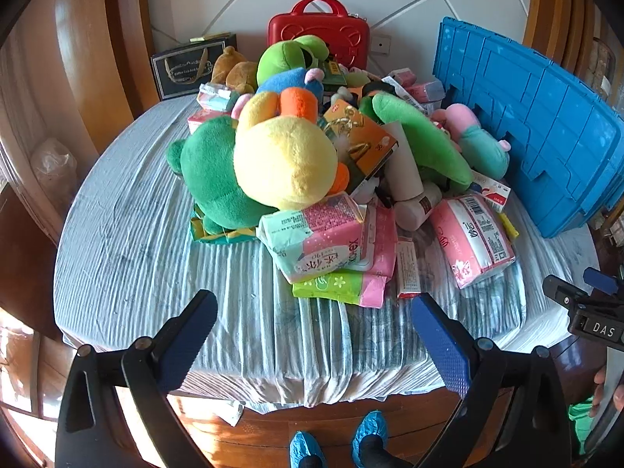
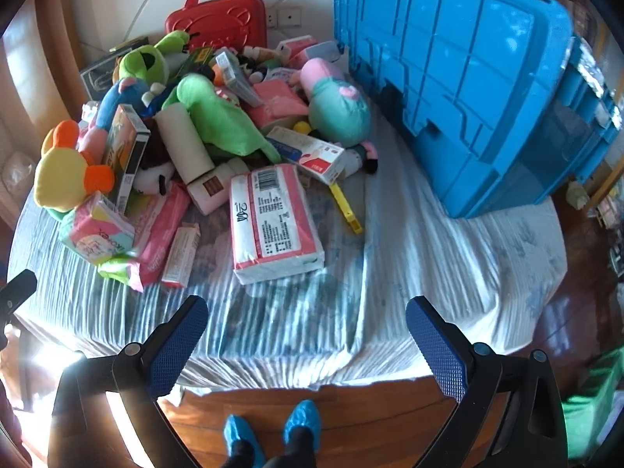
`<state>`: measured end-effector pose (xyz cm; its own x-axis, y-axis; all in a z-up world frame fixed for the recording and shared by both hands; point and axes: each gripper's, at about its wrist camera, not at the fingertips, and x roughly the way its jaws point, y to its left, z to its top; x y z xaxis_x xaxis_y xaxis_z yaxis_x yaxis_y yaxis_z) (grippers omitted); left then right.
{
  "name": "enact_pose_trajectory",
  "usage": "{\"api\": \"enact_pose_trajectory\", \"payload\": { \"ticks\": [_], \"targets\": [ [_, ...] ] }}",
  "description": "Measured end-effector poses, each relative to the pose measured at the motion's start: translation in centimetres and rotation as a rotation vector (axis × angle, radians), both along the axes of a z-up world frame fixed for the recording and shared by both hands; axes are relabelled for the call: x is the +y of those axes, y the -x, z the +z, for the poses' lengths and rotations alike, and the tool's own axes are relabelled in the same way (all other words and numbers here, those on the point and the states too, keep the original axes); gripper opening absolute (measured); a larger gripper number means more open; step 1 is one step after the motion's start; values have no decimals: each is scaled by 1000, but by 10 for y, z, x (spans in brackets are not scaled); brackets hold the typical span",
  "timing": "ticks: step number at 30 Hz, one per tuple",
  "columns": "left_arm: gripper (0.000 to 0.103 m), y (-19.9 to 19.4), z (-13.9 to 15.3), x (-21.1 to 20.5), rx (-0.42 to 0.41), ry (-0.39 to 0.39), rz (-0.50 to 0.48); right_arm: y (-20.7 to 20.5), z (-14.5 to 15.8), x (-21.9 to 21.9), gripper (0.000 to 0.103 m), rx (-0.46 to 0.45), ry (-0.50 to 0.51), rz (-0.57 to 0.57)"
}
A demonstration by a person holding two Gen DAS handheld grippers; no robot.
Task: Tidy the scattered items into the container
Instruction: 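Move both tools toward the pile of items on the table, then grasp the white medicine box with the left tool while the right tool grasps the pink tissue pack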
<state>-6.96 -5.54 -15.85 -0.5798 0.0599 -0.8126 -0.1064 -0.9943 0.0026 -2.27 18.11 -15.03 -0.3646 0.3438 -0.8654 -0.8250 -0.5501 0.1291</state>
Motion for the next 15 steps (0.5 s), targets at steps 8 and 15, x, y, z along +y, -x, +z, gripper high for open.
{"api": "enact_pose_trajectory", "payload": {
  "ticks": [8,15],
  "targets": [
    [88,23,-38,68,-71,-8,-21,15,-32,49,102,33,72,94],
    [76,42,-69,103,-139,30,-80,51,-54,61,102,56,140,174]
  ]
}}
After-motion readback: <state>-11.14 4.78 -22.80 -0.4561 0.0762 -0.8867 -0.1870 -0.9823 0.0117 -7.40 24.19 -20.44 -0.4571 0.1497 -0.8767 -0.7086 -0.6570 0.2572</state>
